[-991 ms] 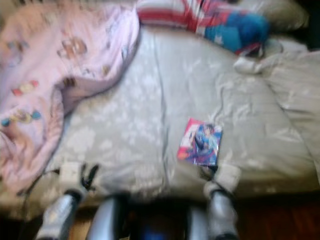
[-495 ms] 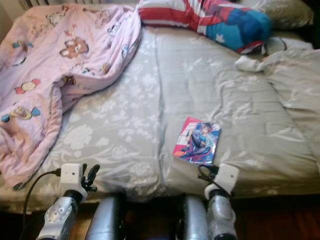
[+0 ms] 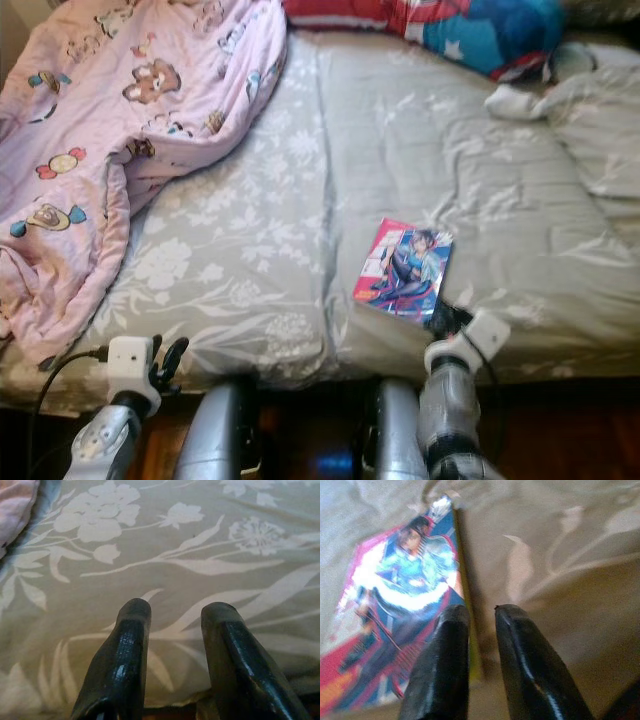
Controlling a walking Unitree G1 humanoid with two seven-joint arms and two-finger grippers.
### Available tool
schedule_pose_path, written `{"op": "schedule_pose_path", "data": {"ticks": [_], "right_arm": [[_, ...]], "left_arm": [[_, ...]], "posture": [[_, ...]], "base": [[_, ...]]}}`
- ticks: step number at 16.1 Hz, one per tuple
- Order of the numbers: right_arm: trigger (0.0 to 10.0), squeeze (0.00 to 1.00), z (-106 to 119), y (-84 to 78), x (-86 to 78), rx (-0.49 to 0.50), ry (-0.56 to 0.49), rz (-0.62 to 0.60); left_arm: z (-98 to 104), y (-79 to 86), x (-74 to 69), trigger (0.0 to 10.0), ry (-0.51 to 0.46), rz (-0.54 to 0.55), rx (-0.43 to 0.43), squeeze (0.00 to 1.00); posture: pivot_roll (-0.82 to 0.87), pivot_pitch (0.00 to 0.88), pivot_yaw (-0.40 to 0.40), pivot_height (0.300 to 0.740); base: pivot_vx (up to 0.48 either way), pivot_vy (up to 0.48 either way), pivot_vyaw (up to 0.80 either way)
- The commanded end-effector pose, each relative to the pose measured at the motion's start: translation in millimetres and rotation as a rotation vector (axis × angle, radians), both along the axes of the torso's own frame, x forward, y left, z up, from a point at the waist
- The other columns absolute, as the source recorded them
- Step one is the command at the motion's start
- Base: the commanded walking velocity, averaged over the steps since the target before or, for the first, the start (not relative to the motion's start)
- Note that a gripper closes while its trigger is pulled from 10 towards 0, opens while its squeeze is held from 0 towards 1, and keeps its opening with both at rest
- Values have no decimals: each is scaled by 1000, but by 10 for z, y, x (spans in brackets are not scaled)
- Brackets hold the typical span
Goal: Clean up the room
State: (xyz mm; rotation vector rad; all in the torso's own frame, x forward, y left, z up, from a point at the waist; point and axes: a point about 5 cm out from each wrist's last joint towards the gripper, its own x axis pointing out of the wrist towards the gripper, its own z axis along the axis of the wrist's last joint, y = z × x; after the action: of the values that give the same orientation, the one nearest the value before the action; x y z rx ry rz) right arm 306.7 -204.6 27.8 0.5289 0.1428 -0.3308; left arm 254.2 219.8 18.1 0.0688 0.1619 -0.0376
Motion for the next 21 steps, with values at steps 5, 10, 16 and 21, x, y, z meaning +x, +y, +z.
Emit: {"op": "schedule_pose_path", "data": {"ticks": [5, 10, 16, 21], "right_arm": [[10000, 1000, -8, 137, 51, 97, -2, 3], [10000, 1000, -111, 135, -60, 124, 4, -30], [10000, 0, -97, 28, -130, 120, -65, -95], [10000, 0, -230, 98, -189, 166, 14, -54]], "left_arm": [[-2, 141, -150, 10000, 53, -35, 57, 0], [-9, 187, -284, 10000, 82, -31, 63, 0], [-37, 166, -357, 10000, 109, -29, 65, 0], [-26, 165, -386, 10000, 113, -24, 67, 0]], "posture": [[246, 316, 144, 575], [252, 330, 153, 575], [243, 323, 143, 575], [261, 341, 144, 575]], "base": [[0, 0, 0], [0, 0, 0], [0, 0, 0], [0, 0, 0]]}}
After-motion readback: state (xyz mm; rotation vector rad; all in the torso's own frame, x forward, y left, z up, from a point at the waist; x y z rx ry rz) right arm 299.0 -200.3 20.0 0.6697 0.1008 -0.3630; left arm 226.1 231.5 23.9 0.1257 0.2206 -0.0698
